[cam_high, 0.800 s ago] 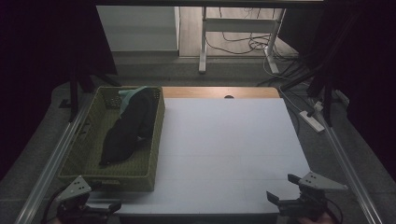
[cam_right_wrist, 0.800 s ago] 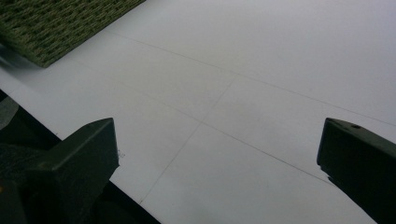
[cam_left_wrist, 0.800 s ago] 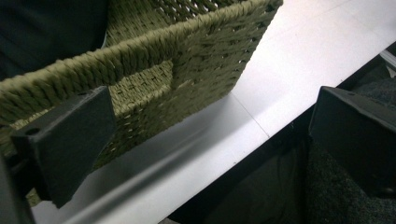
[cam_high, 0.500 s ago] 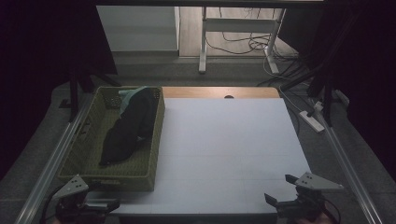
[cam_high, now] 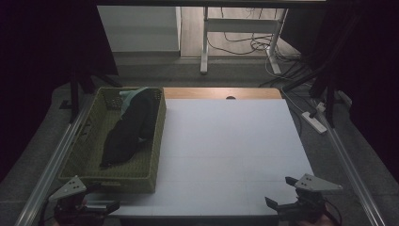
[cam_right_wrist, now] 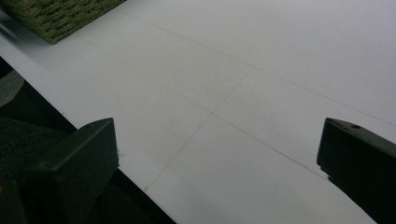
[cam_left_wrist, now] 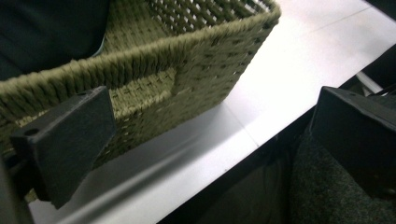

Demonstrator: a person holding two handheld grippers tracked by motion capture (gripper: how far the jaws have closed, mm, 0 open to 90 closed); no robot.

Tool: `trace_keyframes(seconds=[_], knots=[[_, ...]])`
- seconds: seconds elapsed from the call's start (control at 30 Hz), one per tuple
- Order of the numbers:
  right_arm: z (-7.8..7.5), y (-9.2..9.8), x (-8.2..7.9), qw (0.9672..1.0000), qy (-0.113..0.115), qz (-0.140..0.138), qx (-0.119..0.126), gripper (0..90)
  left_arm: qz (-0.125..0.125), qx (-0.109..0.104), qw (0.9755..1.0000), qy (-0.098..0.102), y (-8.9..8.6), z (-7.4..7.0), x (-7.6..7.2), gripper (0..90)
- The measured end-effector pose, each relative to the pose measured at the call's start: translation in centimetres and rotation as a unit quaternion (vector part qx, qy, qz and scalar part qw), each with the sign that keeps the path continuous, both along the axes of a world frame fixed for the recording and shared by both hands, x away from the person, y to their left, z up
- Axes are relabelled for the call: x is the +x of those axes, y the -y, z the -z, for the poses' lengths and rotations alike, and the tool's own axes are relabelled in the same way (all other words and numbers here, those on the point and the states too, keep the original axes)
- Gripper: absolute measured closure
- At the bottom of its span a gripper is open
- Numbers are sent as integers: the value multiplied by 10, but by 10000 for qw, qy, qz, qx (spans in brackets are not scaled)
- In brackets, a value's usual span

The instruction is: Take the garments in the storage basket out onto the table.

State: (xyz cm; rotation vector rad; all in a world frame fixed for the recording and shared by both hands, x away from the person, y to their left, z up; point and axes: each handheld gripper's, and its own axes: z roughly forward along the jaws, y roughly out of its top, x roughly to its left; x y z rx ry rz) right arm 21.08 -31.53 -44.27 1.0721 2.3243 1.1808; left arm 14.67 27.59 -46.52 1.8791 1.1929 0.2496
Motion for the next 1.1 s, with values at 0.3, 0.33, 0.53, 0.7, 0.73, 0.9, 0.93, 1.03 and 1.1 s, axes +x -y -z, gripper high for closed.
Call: trace_keyframes(seconds=[0.3,0.33,0.53,0.7,0.73,0.9,0.93,1.03,1.1], knots=[[0,0,1,10000,-36,-10,13,0,11,-118,9993,361,-3,-9,-4,0],[0,0,1,10000,-37,-11,13,0,20,-135,9991,402,-3,-10,-4,0],[0,0,1,10000,-62,-24,-6,0,72,-55,9986,526,-3,-14,-2,0],[0,0,1,10000,-70,-32,-3,0,118,-55,9981,599,-2,-17,0,0],[0,0,1,10000,-70,-32,-3,0,112,-45,9981,607,-1,-18,1,0],[0,0,1,10000,-84,-35,2,0,164,39,9983,556,0,-24,6,0],[0,0,2,10000,-87,-37,7,0,201,31,9983,544,0,-25,7,0],[0,0,2,9999,-92,-42,12,0,275,8,9983,517,0,-27,11,0],[1,0,2,9999,-101,-41,16,0,278,9,9983,521,0,-28,13,0]])
